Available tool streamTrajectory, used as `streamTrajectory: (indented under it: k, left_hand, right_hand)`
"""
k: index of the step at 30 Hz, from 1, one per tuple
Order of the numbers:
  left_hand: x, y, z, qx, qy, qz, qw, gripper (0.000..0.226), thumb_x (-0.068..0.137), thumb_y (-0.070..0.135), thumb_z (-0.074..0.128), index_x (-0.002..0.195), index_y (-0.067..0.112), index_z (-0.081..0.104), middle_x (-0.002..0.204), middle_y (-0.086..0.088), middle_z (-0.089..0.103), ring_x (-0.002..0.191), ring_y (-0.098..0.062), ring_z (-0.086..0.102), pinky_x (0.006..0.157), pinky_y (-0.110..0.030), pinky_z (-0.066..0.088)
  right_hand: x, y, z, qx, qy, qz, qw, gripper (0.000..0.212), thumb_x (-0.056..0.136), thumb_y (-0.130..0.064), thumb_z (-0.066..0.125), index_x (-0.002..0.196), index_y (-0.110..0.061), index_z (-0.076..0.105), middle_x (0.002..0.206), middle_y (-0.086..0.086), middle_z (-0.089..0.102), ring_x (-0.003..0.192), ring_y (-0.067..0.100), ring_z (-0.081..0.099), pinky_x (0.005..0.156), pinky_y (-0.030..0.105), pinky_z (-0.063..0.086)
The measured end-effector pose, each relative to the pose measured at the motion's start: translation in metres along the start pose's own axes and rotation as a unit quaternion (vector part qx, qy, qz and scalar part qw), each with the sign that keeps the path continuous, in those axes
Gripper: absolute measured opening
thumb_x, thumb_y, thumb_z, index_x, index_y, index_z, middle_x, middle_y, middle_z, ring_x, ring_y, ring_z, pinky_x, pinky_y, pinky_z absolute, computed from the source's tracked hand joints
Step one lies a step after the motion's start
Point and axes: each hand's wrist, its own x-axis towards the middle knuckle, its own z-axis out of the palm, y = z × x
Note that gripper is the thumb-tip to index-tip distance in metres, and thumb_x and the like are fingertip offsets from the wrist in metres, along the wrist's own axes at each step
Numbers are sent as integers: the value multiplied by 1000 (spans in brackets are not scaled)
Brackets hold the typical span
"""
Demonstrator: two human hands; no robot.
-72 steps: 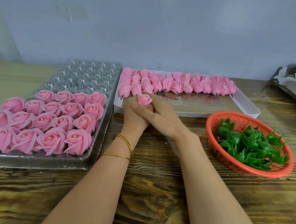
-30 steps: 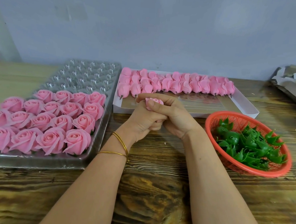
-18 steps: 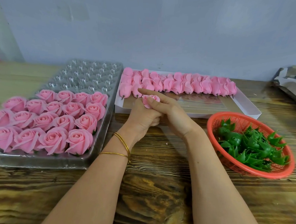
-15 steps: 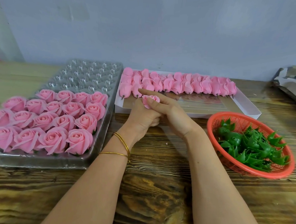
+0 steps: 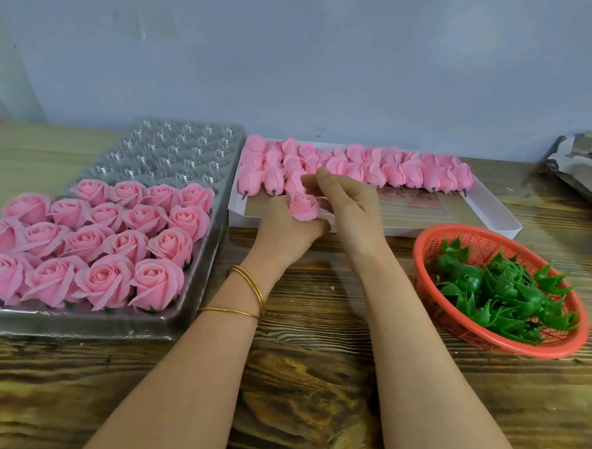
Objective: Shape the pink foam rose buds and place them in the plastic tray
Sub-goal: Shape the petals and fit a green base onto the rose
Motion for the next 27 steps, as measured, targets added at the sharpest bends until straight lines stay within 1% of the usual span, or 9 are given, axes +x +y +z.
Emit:
streamTrajectory:
  k: [3,5,7,10,12,15,18,23,27]
  left_hand:
    - [-1,2,2,71,23,30,997,8,67,31,65,69,38,68,66,13,69,61,6,60,59,-23,53]
    - [-2,3,2,99,31,45,994,13,71,36,55,60,31,61,58,12,63,61,6,58,58,-17,50]
    - [-2,5,1,128,16,47,991,12,74,27,54,63,30,57,62,15,58,63,4,55,56,-15,47]
    - [0,3,1,189,8,54,980,25,84,5,59,65,20,55,62,13,53,66,-8,53,57,-22,41]
    - [1,2,1,227,5,57,972,30,88,1,57,65,20,53,63,10,50,67,-8,51,57,-18,36]
    - [0,3,1,223,14,55,973,40,90,-1,53,59,24,46,62,16,45,62,6,39,53,-4,33]
    - [-3,7,2,233,21,58,971,40,88,2,55,60,28,44,62,19,41,61,5,34,54,-1,30]
    - [-3,13,6,164,38,41,985,18,76,24,36,60,29,43,69,-7,58,79,-31,61,73,-37,50]
    - [-3,12,3,209,39,68,975,17,76,27,32,62,27,43,66,8,48,81,-30,60,70,-35,47]
  right_hand:
    - [0,3,8,-49,18,-17,998,23,99,-19,57,88,-12,76,80,-5,72,84,3,67,83,19,51]
    - [-1,4,11,-72,9,-23,997,27,98,-18,57,78,-17,75,75,-5,72,79,2,67,77,18,51]
    - [-2,7,14,-93,2,-37,995,41,98,-17,58,58,-17,66,65,5,69,72,15,68,70,29,53]
    - [-3,10,19,-112,-3,-50,992,50,96,-16,59,48,-14,46,51,7,42,54,19,39,58,38,37]
    - [-3,13,21,-130,-6,-55,990,45,95,-19,61,52,-11,50,54,9,39,57,14,35,57,35,32]
    - [-6,15,22,-156,-1,-62,986,23,92,-19,64,73,-13,75,65,7,67,64,9,55,66,37,49]
    - [-7,14,23,-153,4,-54,987,14,90,-18,67,87,-13,79,82,0,76,83,15,70,81,40,54]
    - [-8,12,24,-146,-19,-29,989,17,91,-23,67,101,-12,77,100,-1,76,99,9,68,96,39,50]
    - [-8,10,24,-150,-46,-15,987,29,92,-30,66,115,-13,71,115,-2,71,111,6,63,104,36,46]
